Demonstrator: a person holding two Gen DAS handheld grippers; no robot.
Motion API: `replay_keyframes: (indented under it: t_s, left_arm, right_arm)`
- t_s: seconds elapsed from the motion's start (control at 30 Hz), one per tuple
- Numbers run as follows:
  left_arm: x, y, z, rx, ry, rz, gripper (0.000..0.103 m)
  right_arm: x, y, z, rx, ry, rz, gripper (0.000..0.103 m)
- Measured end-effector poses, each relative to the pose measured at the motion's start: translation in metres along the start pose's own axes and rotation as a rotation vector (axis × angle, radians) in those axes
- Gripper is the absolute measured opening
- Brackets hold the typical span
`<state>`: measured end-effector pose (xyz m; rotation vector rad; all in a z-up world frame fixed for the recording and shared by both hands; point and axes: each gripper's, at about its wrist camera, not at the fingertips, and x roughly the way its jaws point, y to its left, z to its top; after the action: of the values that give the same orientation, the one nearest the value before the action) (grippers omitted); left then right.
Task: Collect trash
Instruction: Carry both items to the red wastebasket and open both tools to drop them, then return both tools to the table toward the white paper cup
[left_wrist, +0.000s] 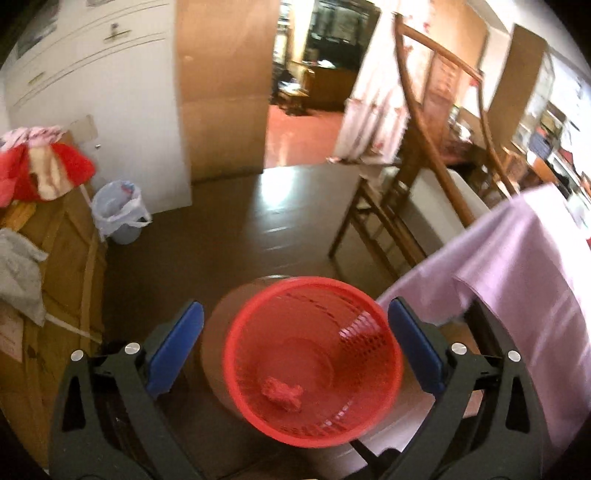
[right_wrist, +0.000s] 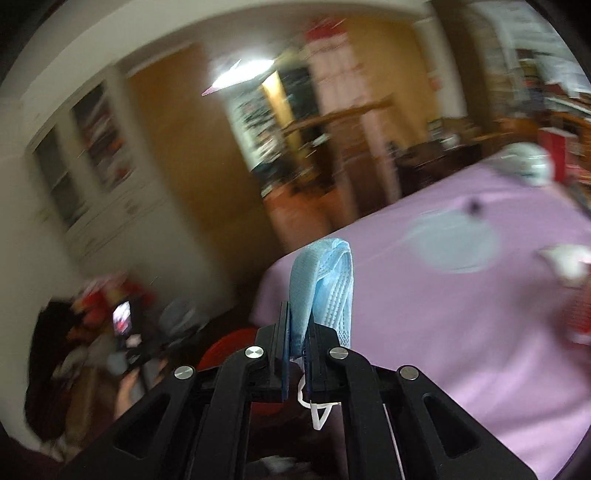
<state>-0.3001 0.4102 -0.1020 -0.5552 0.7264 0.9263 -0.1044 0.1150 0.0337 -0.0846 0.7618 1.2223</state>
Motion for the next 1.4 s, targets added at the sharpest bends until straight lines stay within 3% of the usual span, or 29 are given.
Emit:
replay_keyframes:
  t_s: [0.17,0.3,0.37,0.43,0.5,0.77,1.0,1.4]
  left_arm:
    - [0.01,0.03,0.004,-0.057,-0.016,0.072,0.096]
    - [0.023,0.048,0.004,-0.092,0.005,0.079,0.096]
    - [0.029,0.056,0.004,-0.107,0.017,0.074,0.096]
    - [0.033,0.062,0.003,-0.117,0.029,0.081,0.096]
    - [0.035,0.066,0.003,-0.117,0.029,0.096,0.096]
    - [0.043,0.064,0.001,-0.118,0.055,0.089,0.096]
    - [0.028,0.037,0.002,-0.047,0.039,0.085,0.096]
    - [-0.022,-0.022,-0.001,0.077,0.001,0.038,0.096]
  right_arm:
    - [0.083,0.06,-0.002,-0.073,0.161,0.128,0.006]
    - [0.146,0.096,-0.007,-0.091,0.284,0.199,0.007]
    - [0.164,0.095,-0.014,-0.102,0.33,0.216,0.012]
    - [0.185,0.1,-0.015,-0.108,0.35,0.2,0.042]
    - [0.195,0.103,-0.012,-0.112,0.345,0.182,0.042]
    - [0.177,0.074,-0.001,-0.088,0.31,0.156,0.042]
    - [0.156,0.054,0.005,-0.062,0.259,0.127,0.043]
    - [0.068,0.004,0.008,-0.016,0.107,0.079,0.048]
